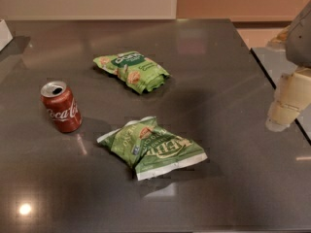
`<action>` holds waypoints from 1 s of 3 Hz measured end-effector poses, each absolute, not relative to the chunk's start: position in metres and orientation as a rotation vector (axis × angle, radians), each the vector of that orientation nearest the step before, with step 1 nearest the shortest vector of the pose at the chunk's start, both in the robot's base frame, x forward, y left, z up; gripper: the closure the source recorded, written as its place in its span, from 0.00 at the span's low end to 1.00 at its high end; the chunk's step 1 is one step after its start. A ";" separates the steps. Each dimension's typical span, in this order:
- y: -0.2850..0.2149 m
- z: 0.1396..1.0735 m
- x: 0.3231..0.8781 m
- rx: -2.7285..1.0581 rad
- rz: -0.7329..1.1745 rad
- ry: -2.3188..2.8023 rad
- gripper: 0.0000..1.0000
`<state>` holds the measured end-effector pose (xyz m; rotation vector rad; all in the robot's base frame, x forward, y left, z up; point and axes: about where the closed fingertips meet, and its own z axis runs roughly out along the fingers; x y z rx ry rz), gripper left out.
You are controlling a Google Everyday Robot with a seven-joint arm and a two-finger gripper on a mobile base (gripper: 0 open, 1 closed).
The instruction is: Pick green jalapeno chip bag
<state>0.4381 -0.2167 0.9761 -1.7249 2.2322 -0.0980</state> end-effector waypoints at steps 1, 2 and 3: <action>-0.215 0.977 0.438 -1.725 -0.099 2.227 0.00; -0.196 0.974 0.437 -1.757 -0.062 2.189 0.00; -0.161 0.959 0.435 -1.791 0.005 2.170 0.00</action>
Offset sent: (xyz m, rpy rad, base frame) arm -0.0035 0.0450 -0.0114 0.0524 0.0300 0.0927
